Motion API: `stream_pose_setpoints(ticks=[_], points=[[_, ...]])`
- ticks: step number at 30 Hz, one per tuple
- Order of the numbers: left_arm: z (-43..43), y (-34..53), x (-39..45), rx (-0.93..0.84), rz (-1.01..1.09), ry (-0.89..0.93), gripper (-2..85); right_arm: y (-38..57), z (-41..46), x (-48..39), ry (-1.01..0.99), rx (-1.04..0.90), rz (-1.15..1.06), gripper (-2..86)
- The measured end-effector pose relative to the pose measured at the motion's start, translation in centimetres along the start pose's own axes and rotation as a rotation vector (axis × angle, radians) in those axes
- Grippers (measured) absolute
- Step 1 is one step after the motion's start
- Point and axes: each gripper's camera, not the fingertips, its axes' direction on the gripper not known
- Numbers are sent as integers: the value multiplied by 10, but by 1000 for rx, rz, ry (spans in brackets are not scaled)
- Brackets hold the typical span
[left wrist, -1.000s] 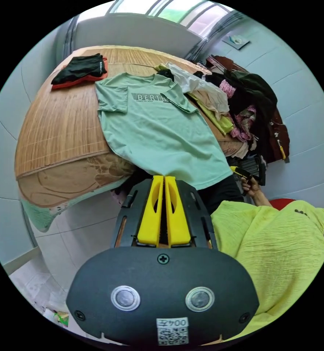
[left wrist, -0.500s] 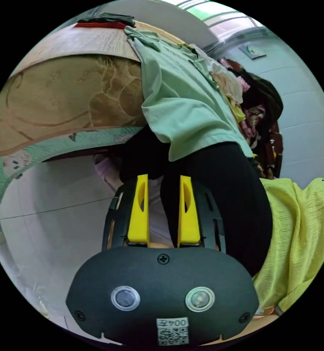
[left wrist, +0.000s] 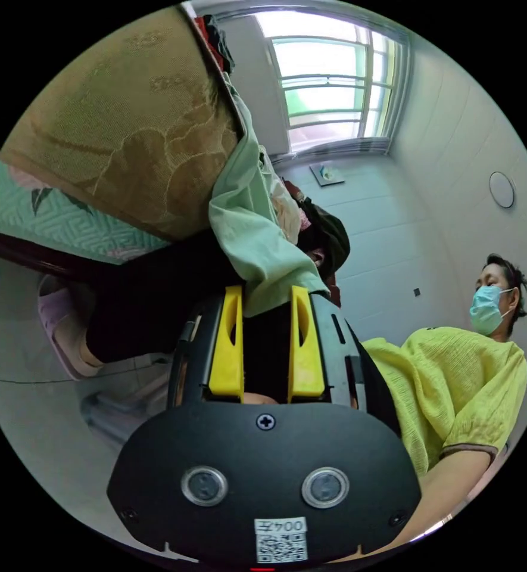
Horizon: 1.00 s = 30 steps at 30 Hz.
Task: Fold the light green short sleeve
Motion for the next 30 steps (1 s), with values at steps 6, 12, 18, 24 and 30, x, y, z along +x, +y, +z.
stream_pose_setpoints(ticks=[6, 12, 18, 24, 30], points=[[-12, -4, 1, -9, 34, 70, 58, 16, 25, 15, -190, -61, 42, 161], [-25, -31, 58, -51, 8, 74, 40, -2, 12, -24, -135, -23, 23, 18], [-25, -45, 128, -196, -50, -162, 34, -31, -37, -65, -71, -40, 85, -2], [-9, -21, 100, -266, -189, -226, 29, -27, -16, -33, -93, -139, 220, 3], [-13, 6, 84, -308, -207, -286, 37, -19, 11, -13, -165, -194, 326, 34]])
